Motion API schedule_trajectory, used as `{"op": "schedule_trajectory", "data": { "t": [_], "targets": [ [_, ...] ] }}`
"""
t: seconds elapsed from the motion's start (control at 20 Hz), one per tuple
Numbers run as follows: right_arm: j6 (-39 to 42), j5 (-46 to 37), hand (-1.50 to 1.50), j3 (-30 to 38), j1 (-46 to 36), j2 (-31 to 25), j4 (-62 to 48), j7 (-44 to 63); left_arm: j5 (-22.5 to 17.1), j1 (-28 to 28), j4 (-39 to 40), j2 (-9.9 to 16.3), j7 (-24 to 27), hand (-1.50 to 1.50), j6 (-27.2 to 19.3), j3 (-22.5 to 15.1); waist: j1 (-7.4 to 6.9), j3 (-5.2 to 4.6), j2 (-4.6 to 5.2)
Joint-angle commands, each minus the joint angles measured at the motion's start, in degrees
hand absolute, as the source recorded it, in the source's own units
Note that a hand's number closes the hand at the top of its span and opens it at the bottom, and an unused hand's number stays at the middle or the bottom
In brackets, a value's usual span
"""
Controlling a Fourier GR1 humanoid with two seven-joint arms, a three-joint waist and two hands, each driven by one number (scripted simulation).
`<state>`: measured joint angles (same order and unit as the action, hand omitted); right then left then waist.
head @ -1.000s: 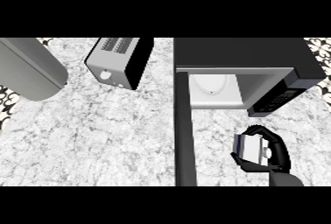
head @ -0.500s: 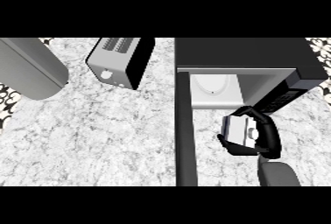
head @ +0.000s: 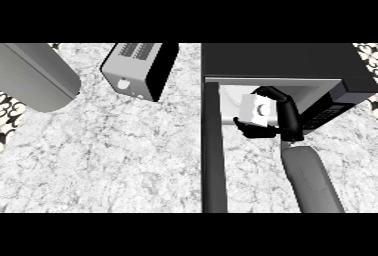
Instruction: Pick up the milk, place it into the microwave and close the microwave
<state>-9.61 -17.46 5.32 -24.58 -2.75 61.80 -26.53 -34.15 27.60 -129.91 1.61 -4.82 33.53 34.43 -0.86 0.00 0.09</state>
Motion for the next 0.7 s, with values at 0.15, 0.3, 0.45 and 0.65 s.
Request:
{"op": "schedule_trajectory", "data": {
  "t": [0.15,0.3,0.45,0.65],
  "targets": [
    [-7.7,-5.2,1.50,3.0,-15.9,-2.1,-19.4,0.9,0.8,-1.1,2.0,0.3,0.0,-1.50,1.5,0.8,-0.94,0.04,0.31],
    [-10.4,-5.4,1.50,5.6,-21.1,-3.9,-27.4,-1.4,1.6,-2.4,2.4,-0.1,0.6,-1.50,1.8,0.1,-1.29,0.05,0.51],
    [-16.4,-5.9,1.50,7.6,-24.7,-3.1,-34.1,-4.2,2.1,-5.0,1.5,1.0,-1.5,-1.50,-0.1,-1.3,-2.15,0.13,1.10],
    [-18.0,-5.9,1.50,9.7,-28.9,-6.8,-40.1,-5.0,1.7,-2.9,3.3,0.1,0.9,-1.50,2.9,0.2,-2.87,0.09,1.09]
  ]
}}
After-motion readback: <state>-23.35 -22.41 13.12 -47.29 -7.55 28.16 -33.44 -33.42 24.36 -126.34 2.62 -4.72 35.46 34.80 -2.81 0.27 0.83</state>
